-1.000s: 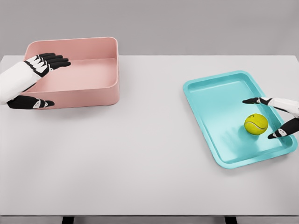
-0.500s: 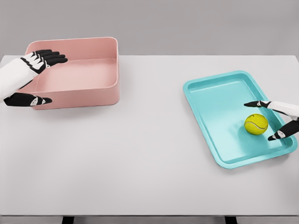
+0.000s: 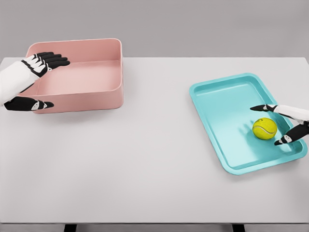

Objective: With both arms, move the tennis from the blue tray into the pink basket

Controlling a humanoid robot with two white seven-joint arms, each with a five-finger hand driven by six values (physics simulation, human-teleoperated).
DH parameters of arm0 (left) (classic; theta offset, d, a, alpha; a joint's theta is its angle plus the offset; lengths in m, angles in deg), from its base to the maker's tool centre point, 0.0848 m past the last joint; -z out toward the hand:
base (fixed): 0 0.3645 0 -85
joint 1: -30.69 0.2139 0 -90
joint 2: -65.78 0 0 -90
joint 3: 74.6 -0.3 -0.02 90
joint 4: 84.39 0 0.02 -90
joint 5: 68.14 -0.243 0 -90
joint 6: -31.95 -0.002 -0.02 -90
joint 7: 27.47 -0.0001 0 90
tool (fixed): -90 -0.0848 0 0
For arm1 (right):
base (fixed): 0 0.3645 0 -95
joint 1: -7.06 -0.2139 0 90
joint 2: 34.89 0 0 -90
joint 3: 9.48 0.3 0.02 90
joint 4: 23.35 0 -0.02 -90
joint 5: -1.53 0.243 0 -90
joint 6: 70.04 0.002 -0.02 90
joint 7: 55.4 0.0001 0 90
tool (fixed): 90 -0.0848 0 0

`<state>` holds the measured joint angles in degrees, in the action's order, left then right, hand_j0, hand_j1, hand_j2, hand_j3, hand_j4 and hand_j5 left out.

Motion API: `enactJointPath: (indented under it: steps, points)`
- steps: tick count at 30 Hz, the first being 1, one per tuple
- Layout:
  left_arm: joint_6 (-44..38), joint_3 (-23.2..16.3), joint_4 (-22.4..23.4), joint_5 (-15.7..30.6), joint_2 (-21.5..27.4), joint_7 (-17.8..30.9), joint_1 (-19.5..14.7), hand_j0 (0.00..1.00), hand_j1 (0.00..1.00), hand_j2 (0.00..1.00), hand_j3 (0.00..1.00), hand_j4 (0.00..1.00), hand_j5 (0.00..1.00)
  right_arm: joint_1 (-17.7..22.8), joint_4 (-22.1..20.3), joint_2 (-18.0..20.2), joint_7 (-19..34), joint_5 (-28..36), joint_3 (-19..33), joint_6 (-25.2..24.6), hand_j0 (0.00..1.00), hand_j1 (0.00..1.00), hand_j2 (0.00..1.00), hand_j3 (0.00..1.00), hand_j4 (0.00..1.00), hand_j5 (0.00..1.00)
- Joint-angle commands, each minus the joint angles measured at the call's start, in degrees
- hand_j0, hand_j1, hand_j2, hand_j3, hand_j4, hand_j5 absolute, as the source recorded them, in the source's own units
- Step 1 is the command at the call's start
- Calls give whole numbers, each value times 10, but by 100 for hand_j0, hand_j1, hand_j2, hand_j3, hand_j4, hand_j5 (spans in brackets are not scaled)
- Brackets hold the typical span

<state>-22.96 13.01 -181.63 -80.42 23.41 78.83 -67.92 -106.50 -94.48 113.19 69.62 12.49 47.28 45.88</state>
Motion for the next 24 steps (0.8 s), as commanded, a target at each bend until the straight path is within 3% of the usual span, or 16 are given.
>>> enactJointPath:
  steps: [1, 9, 12, 18, 24]
  points:
    - [-1, 0, -1, 4, 0, 0, 0, 100, 100, 100, 100, 100, 100, 0, -2, -1, 0, 3, -2, -2, 99, 99, 99, 99, 99, 99]
    - [-1, 1, -5, 4, -1, 0, 0, 100, 100, 100, 100, 100, 100, -4, -4, -1, 0, 3, -13, -2, 99, 99, 99, 99, 99, 99]
    - [-1, 1, -4, 4, 0, 0, 0, 100, 100, 100, 100, 100, 100, -6, -5, -1, 0, 2, -16, -2, 90, 90, 90, 90, 90, 90]
    - [-1, 1, -4, 4, -1, 0, 0, 100, 100, 100, 100, 100, 100, -11, -13, 1, 0, -3, -16, -2, 82, 82, 82, 82, 82, 82]
    - [-1, 0, -4, 4, -2, 0, 0, 100, 100, 100, 100, 100, 100, -11, -17, 0, 0, -15, -24, -2, 84, 84, 84, 84, 84, 84]
